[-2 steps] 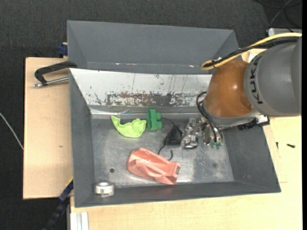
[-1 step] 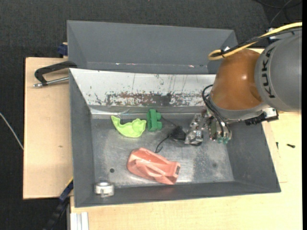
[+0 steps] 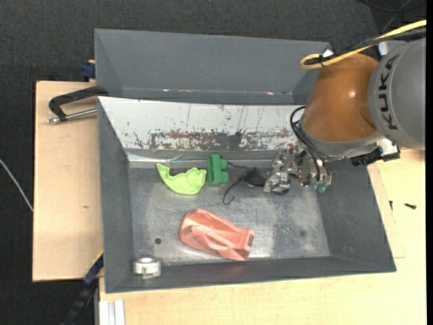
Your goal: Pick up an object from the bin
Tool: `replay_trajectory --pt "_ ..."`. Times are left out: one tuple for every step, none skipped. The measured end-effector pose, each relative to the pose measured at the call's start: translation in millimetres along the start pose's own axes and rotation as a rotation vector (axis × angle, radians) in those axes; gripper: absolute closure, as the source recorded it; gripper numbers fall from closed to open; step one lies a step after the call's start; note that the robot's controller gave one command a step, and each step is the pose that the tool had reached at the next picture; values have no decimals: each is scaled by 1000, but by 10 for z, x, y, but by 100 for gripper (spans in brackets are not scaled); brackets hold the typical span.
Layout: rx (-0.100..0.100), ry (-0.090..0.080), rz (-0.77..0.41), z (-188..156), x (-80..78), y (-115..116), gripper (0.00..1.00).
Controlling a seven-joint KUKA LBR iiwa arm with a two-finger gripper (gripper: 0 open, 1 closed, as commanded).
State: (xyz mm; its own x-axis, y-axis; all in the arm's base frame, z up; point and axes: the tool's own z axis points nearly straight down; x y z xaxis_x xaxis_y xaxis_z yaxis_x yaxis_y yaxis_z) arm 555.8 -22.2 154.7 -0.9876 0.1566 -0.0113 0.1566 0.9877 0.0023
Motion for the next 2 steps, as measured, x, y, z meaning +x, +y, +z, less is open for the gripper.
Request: replay_trajectory --pt "2 16 27 -338 88 4 100" --pt "1 9 28 -978 -18 -45 100"
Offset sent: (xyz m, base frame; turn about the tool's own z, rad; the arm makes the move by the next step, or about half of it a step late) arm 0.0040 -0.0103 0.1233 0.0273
